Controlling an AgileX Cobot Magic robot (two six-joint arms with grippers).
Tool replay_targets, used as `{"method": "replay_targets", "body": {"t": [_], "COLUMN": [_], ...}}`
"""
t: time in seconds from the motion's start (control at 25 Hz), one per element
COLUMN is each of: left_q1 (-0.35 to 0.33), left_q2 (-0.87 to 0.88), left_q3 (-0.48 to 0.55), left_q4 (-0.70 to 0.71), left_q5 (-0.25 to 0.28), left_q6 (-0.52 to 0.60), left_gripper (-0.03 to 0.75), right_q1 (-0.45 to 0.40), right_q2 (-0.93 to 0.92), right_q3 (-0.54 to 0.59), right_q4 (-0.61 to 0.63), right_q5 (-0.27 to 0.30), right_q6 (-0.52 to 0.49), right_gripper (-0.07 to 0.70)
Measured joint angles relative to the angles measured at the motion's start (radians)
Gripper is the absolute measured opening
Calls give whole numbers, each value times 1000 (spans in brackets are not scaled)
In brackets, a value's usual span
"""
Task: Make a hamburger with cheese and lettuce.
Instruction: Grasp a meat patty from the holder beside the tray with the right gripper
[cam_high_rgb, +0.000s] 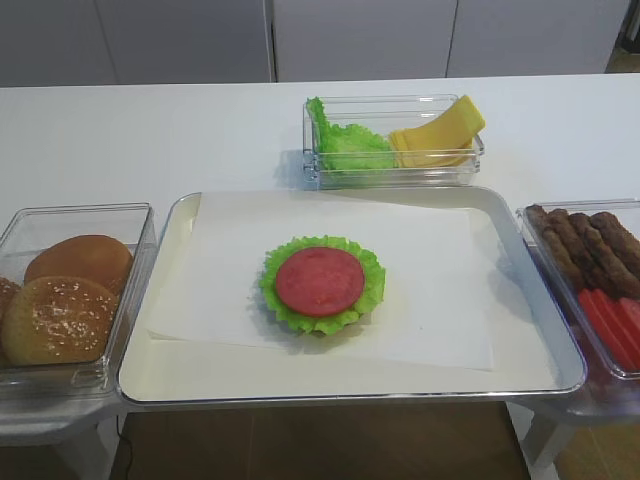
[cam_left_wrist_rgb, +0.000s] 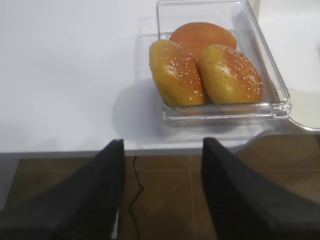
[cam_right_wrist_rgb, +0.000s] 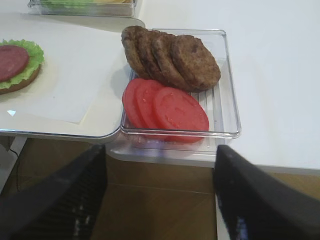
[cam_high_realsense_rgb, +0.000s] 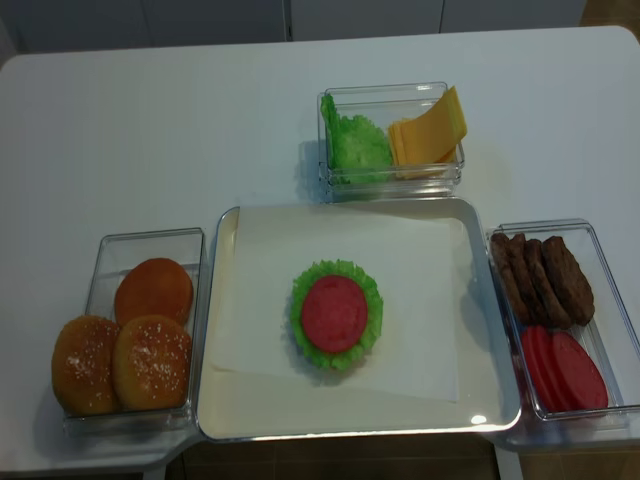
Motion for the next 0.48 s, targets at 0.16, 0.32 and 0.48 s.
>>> {"method": "replay_targets", "body": {"t": [0.16,0.32,0.48], "left_q1": [0,0,0], "left_q2": [0,0,0], "left_q3": [0,0,0], "left_q4": [0,0,0], "left_q5": [0,0,0], "left_q6": [0,0,0], "left_gripper": [369,369,369], "right_q1": [0,0,0], "right_q2": [0,0,0], "right_q3": [0,0,0], "right_q4": [0,0,0], "right_q5": [0,0,0], "right_q6": [0,2,2], "right_gripper": [502,502,502]}}
